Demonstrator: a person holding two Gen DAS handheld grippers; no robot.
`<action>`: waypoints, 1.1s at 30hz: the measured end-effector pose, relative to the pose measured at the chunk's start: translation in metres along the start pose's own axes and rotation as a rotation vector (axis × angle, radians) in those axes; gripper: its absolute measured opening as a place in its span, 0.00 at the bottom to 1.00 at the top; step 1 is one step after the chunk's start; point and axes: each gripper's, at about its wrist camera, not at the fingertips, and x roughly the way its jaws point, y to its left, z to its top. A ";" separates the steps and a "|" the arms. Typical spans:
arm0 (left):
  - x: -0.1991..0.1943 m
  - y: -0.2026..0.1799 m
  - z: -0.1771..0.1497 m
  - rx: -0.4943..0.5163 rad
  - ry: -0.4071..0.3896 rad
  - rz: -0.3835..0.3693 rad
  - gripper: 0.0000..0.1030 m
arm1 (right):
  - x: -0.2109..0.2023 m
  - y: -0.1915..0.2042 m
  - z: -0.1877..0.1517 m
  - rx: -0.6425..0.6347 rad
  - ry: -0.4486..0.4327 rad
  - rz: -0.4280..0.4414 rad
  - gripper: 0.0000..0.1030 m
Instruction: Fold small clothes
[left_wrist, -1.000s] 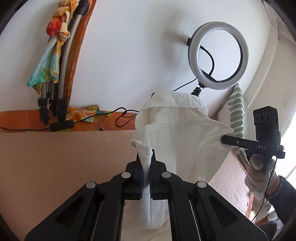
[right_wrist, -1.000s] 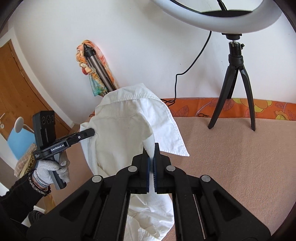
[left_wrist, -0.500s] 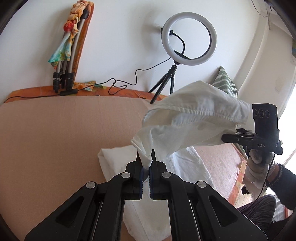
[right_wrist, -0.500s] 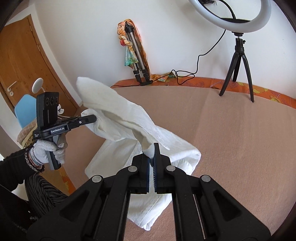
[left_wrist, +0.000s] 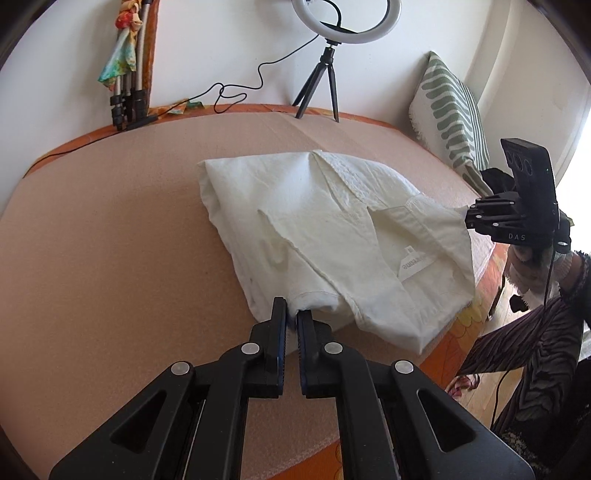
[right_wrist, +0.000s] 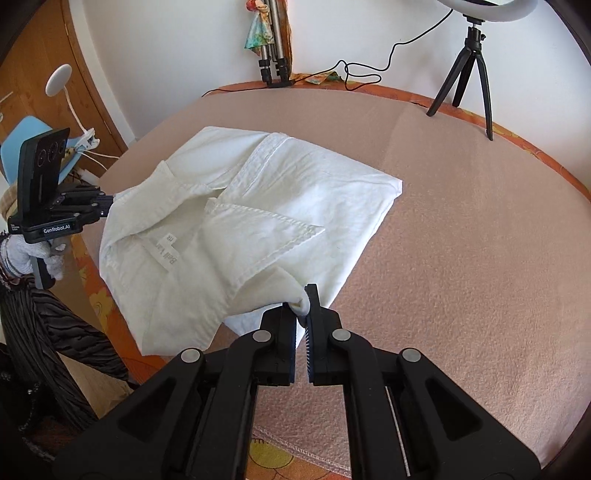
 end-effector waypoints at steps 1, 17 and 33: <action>-0.004 0.002 -0.003 0.004 0.012 0.011 0.04 | -0.003 0.003 -0.001 -0.021 0.006 -0.017 0.07; 0.006 -0.005 0.059 0.007 -0.114 0.017 0.06 | -0.027 0.001 0.047 0.121 -0.136 0.069 0.28; 0.026 0.022 0.042 -0.070 -0.061 0.008 0.07 | 0.020 -0.006 0.041 0.169 -0.045 0.143 0.28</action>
